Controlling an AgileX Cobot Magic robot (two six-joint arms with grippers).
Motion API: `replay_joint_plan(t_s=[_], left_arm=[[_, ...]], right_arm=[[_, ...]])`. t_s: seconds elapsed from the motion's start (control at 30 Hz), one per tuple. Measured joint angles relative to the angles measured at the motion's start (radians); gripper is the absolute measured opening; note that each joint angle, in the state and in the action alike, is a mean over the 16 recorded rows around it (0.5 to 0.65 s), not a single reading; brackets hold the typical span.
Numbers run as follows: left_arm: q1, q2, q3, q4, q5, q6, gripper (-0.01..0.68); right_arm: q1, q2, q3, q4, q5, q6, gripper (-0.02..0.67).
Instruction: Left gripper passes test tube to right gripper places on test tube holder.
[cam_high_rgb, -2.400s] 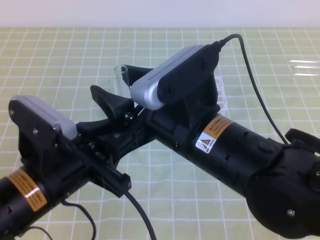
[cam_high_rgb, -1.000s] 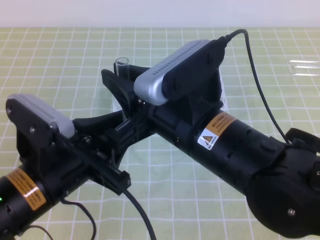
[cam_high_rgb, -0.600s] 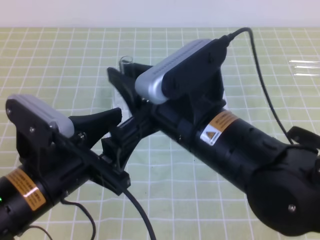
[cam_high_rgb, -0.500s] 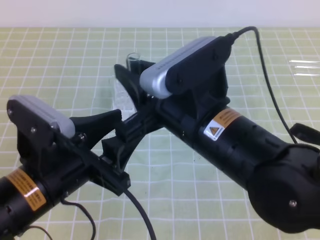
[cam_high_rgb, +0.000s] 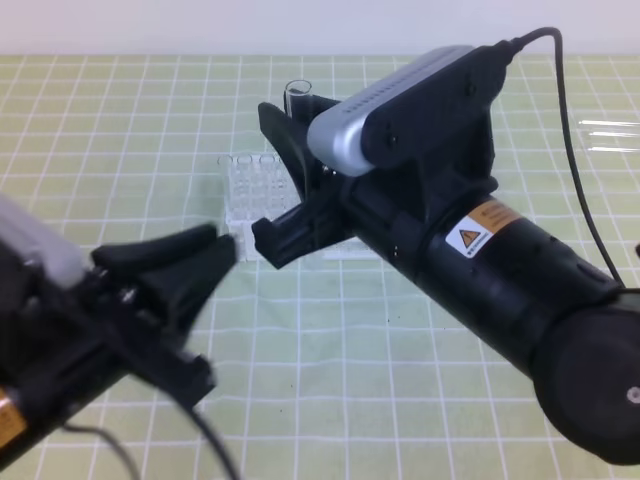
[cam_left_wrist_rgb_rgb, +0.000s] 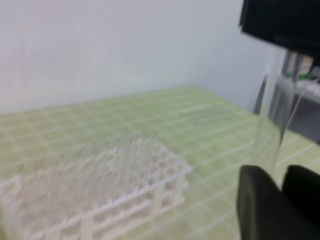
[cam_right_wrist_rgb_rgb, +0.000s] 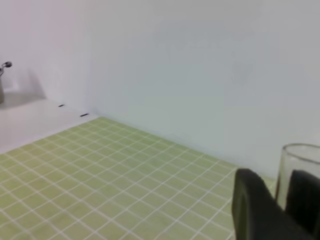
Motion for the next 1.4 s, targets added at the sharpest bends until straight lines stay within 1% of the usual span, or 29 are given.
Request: replay_joint_plan(t_s=[0.17, 0.2, 0.5, 0.63, 0.73, 0.83, 0.93, 1.27, 1.4], left_arm=[[0.000, -0.144, 0.000, 0.001, 0.170, 0.000, 0.017], [0.000, -0.179, 0.000, 0.001, 0.209, 0.001, 0.008], [0.000, -0.489, 0.003, 0.002, 0.509, 0.007, -0.001], [0.000, -0.611, 0.015, 0.002, 0.604, 0.011, -0.001], [-0.001, -0.687, 0.035, 0.001, 0.644, 0.011, -0.001], [-0.001, -0.744, 0.068, -0.001, 0.656, 0.008, -0.002], [-0.001, -0.783, 0.115, -0.004, 0.626, -0.001, -0.002], [-0.001, -0.819, 0.332, -0.005, 0.389, -0.034, -0.002], [-0.001, -0.818, 0.399, -0.002, 0.327, -0.040, -0.002]], right_arm=[[0.000, -0.013, 0.000, 0.022, 0.020, -0.022, 0.090], [0.000, -0.015, 0.000, 0.023, 0.024, -0.023, 0.090], [0.000, -0.017, 0.000, 0.025, 0.048, -0.024, 0.090], [0.000, -0.017, 0.000, 0.026, 0.054, -0.024, 0.090], [0.000, -0.017, 0.000, 0.026, 0.058, -0.024, 0.090], [0.000, -0.017, 0.000, 0.026, 0.062, -0.024, 0.090], [0.000, -0.017, 0.000, 0.026, 0.065, -0.024, 0.090], [0.000, -0.017, 0.000, 0.026, 0.065, -0.024, 0.090], [0.000, -0.017, 0.000, 0.026, 0.065, -0.024, 0.090]])
